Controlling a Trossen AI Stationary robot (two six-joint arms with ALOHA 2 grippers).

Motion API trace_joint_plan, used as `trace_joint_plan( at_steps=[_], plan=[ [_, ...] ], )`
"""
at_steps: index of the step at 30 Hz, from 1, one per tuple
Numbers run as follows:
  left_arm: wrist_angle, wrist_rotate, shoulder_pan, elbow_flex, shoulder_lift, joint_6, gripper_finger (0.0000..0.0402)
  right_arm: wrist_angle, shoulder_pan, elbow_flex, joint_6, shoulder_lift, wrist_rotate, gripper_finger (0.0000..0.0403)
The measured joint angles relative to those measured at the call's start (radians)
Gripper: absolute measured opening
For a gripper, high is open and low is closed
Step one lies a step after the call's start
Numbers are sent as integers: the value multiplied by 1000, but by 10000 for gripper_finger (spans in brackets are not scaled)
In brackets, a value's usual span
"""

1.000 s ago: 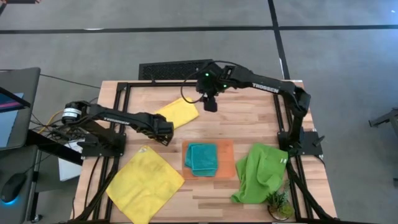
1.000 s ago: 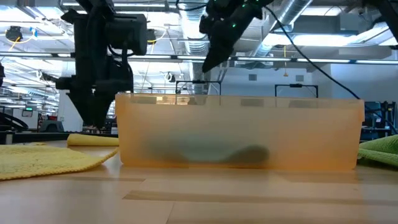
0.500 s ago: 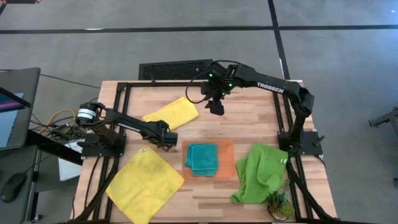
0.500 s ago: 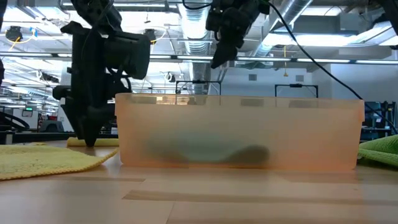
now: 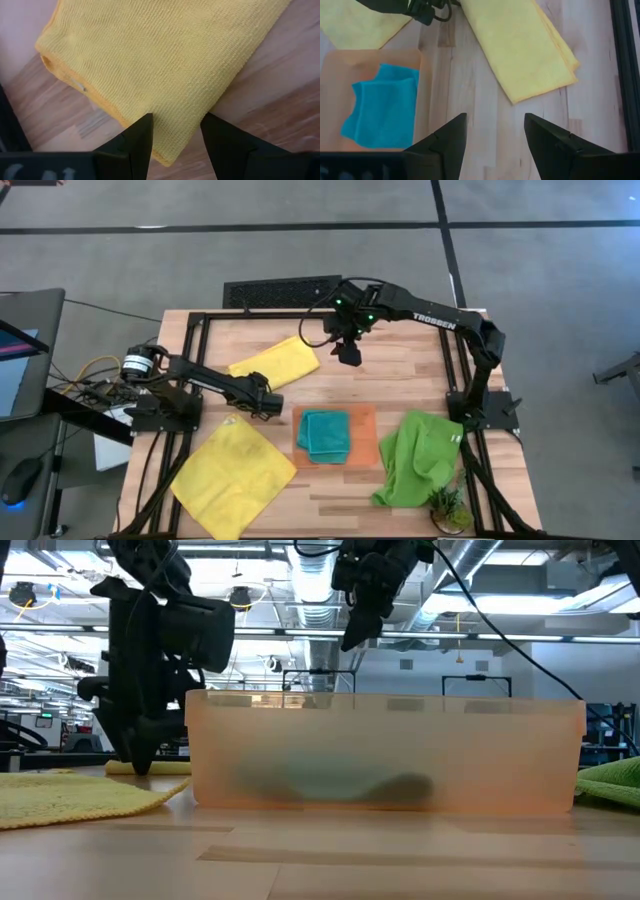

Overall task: Fold microfiber towels
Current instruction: Fold the top yellow towel

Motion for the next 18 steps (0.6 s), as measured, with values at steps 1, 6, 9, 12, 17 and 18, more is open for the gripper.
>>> trace_joint_plan(
  at_steps=[1,6,9,12,17,18],
  plan=[
    [0,0,0,-1,0,-5,162,0,0,0,-1,0,0,221],
    [10,-14,-1,-1,2,-7,136,0,0,0,-4,0,0,221],
    [19,-12,-2,-2,3,0,91,0,-2,0,-4,0,1,221],
    [21,1,-1,2,4,31,34,-8,-11,-1,-5,-5,1,221],
    [-10,16,4,54,9,104,7,-30,-31,-2,-5,-32,8,221],
    [4,17,8,69,8,121,5,-28,-35,-2,-5,-41,8,221]
  ],
)
